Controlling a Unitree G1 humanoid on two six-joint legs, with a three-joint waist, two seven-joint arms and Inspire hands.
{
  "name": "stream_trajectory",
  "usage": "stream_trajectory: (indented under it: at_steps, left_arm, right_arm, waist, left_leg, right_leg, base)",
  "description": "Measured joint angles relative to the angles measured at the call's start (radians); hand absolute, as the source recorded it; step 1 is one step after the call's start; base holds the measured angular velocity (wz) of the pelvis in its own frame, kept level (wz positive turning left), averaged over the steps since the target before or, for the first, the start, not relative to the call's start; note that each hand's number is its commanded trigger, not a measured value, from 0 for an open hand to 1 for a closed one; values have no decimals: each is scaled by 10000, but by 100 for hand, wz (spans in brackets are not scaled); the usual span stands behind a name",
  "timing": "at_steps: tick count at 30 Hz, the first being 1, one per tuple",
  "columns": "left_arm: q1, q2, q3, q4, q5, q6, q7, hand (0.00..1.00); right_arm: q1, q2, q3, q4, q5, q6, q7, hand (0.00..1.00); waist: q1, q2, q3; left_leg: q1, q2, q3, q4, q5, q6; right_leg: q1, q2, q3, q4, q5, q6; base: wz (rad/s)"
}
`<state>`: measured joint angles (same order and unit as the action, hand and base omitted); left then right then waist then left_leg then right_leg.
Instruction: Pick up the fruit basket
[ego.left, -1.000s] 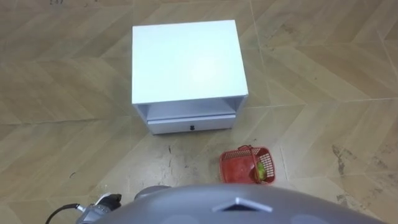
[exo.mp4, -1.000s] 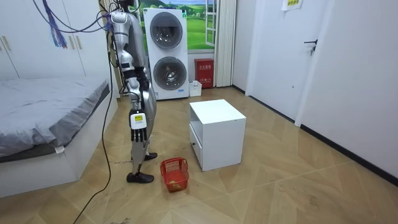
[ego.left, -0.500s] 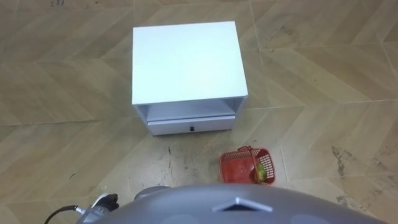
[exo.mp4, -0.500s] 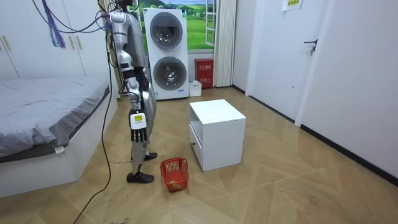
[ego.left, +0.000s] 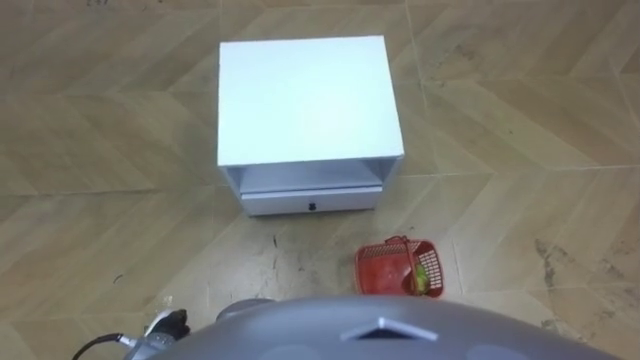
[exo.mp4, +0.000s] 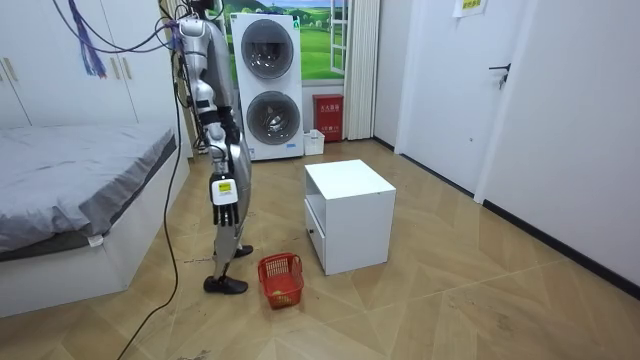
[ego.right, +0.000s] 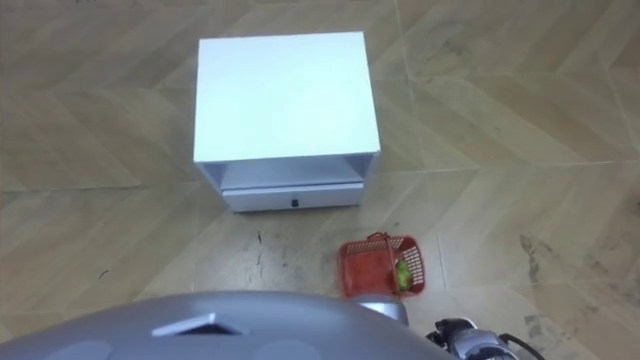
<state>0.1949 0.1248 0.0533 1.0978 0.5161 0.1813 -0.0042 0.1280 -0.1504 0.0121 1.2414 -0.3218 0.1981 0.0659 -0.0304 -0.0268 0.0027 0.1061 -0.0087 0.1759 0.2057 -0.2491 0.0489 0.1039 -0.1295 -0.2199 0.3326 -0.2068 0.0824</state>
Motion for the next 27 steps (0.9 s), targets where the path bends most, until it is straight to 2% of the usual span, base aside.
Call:
stream_trajectory:
  at_steps: [3, 6, 7, 9, 10, 11, 12, 13, 15, 18, 19, 20, 21, 22, 23, 24, 25, 26, 27]
  left_arm:
    - [-72, 16, -2, -1, 15, -161, 1, 0]
    - [-97, 101, 27, -17, 22, -218, -9, 0]
    - [-76, 142, 31, -20, 22, -247, -29, 0]
    - [-60, 216, 179, -7, 24, -331, -57, 0]
    - [-59, 308, 235, 29, -32, -395, -36, 0]
    - [-15, 453, 235, 44, -62, -424, -31, 0]
    - [54, 514, 229, 44, -120, -445, -17, 0]
    - [199, 627, 227, 39, -158, -555, 49, 0]
    - [341, 637, 208, 51, -160, -588, 149, 0]
    - [357, 645, 191, 1, -435, -599, 263, 0]
    - [281, 634, 175, -1, -558, -612, 367, 0]
    - [110, 622, 122, 6, -548, -636, 418, 0]
    - [-23, 613, 100, 29, -538, -691, 429, 0]
    - [-223, 606, 21, 90, -546, -822, 461, 0]
    - [-439, 598, 22, 163, -552, -902, 490, 0]
    - [-776, 584, 21, 269, -559, -997, 587, 0]
    - [-1003, 592, 9, 331, -569, -1035, 714, 0]
    - [-1130, 601, 3, 369, -614, -1068, 798, 0]
    - [-1402, 603, 2, 529, -753, -1166, 922, 0]
  right_arm:
    - [22, -14, -65, -127, 4, -34, -203, 0]
    - [137, -25, -89, -519, -17, -74, -196, 0]
    - [146, -41, -183, -657, -10, -100, -195, 0]
    - [148, -65, -363, -897, -26, -133, -213, 0]
    - [89, -87, -363, -981, 3, -122, -224, 0]
    - [116, -81, -356, -1004, 75, -166, -248, 0]
    - [163, -83, -359, -999, 133, -172, -273, 0]
    - [173, -111, -359, -1009, 210, -212, -377, 0]
    - [67, -241, -357, -1127, 430, -338, -587, 0]
    - [-134, -325, -325, -1233, 668, -607, -757, 0]
    - [-256, -309, -294, -1290, 989, -673, -767, 0]
    - [-341, -290, -236, -1425, 1432, -737, -778, 0]
    - [-343, -284, -235, -1555, 1641, -759, -783, 0]
    - [-469, -265, -229, -1619, 1879, -857, -824, 0]
    - [-567, -239, -227, -1623, 1977, -898, -878, 0]
    - [-797, -175, -207, -1674, 2100, -943, -988, 0]
    - [-1154, -128, 1, -1727, 2090, -975, -1083, 0]
    - [-1353, -99, 93, -1741, 2062, -983, -1116, 0]
    - [-1721, -36, 150, -1771, 2053, -1047, -1254, 0]
  waist:
    - [-11, -35, -11]
    - [-16, 0, 25]
    - [-20, 9, 42]
    - [59, 84, 10]
    - [84, 134, 58]
    - [70, 75, 111]
    - [65, 48, 85]
    - [94, -78, 36]
    - [102, -110, 44]
    - [110, -161, 29]
    - [120, -203, 21]
    - [127, -293, -13]
    - [153, -306, -4]
    - [236, -386, 27]
    - [355, -402, 40]
    - [471, -448, 50]
    - [665, -457, 87]
    - [669, -471, 106]
    - [660, -439, 139]
  left_leg:
    - [-234, -205, 6, 211, -27, 221]
    - [-526, -410, 47, 744, -111, 362]
    - [-603, -470, 107, 847, -156, 489]
    - [-758, -551, 268, 871, -225, 679]
    - [-801, -560, 429, 852, -327, 877]
    - [-769, -618, 479, 881, -394, 977]
    - [-727, -657, 443, 877, -404, 992]
    - [-631, -780, 416, 865, -425, 1029]
    - [-663, -881, 400, 988, -459, 1086]
    - [-1165, -941, 307, 1398, -470, 1135]
    - [-1461, -942, 278, 1630, -470, 1136]
    - [-1863, -930, 166, 2070, -470, 1134]
    - [-2109, -924, 99, 2307, -469, 1134]
    - [-2638, -901, 88, 2850, -469, 1134]
    - [-2919, -880, 84, 3169, -469, 1134]
    - [-3497, -807, 71, 3765, -470, 1133]
    - [-4147, -683, 50, 4420, -476, 1121]
    - [-4462, -625, 39, 4758, -481, 1113]
    - [-5087, -484, 3, 5456, -554, 994]
  right_leg:
    - [-489, -382, -41, 708, -127, 87]
    - [-826, -708, -31, 1137, -139, 110]
    - [-961, -814, -13, 1314, -129, 111]
    - [-1277, -1011, 13, 1878, -127, 111]
    - [-1654, -1188, 10, 2649, -116, 89]
    - [-1994, -1351, 162, 3892, -40, -26]
    - [-2063, -1405, 309, 4521, 44, -139]
    - [-2050, -1414, 553, 5660, 244, -237]
    - [-1852, -1267, 880, 6403, 586, -271]
    - [-1454, -1063, 904, 5981, 585, -198]
    - [-1371, -1034, 897, 5410, 496, -111]
    - [-1250, -884, 977, 4934, 77, 45]
    - [-1179, -806, 1026, 4653, -199, 71]
    - [-1125, -726, 1180, 4218, -733, 114]
    - [-1118, -679, 1248, 3980, -1001, 99]
    - [-1143, -583, 1355, 3569, -1489, 53]
    - [-1265, -482, 1318, 3420, -1910, 58]
    - [-1375, -418, 1240, 3467, -2130, 73]
    - [-1708, -370, 1049, 3727, -2537, 9]
  base:
    - [11]
    - [-3]
    - [-12]
    - [-12]
    - [0]
    - [4]
    - [10]
    - [3]
    - [2]
    - [15]
    - [21]
    - [29]
    - [29]
    - [14]
    - [-4]
    - [-16]
    - [-15]
    - [0]
    - [15]
